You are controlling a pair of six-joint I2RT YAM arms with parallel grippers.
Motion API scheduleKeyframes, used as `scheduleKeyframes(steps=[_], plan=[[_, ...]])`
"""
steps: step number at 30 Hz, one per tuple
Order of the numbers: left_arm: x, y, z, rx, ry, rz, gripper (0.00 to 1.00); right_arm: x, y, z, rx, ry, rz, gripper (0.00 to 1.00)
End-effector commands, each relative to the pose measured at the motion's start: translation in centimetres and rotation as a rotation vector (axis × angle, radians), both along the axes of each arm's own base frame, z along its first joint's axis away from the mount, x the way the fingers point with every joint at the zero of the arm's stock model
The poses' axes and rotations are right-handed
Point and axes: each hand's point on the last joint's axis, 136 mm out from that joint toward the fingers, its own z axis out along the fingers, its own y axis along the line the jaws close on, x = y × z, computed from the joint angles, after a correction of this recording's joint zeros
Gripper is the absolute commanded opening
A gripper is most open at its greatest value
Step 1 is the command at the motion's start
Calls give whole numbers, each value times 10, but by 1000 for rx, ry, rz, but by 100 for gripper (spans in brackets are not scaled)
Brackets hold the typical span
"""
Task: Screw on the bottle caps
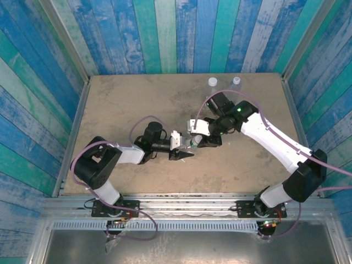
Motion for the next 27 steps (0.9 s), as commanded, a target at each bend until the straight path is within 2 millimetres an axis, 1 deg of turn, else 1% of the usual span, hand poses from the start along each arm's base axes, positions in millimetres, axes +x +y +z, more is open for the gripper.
scheduleKeyframes(steps=[1,5,12,15,18,20,22,24,27], plan=[[-6,1,17,-32,-41,-21,55,-5,1,11,14,-1,20,64],[-6,1,15,-27,-39,-20,55,-7,-1,15,21,-20,22,62],[-4,0,9,-17,-33,-15,55,-7,4,10,28,16,12,51],[-4,0,10,-18,-34,-12,55,-8,4,9,30,23,11,47],[1,0,11,-24,-36,15,55,-8,4,8,32,38,-8,46],[8,0,11,-27,-51,47,55,-2,6,8,34,55,-82,46],[16,0,9,-29,-69,88,55,5,7,6,36,87,-173,43],[25,-1,9,-26,-86,119,55,9,9,4,47,140,-272,40],[39,0,11,-38,-132,186,55,14,14,0,69,236,-430,38]])
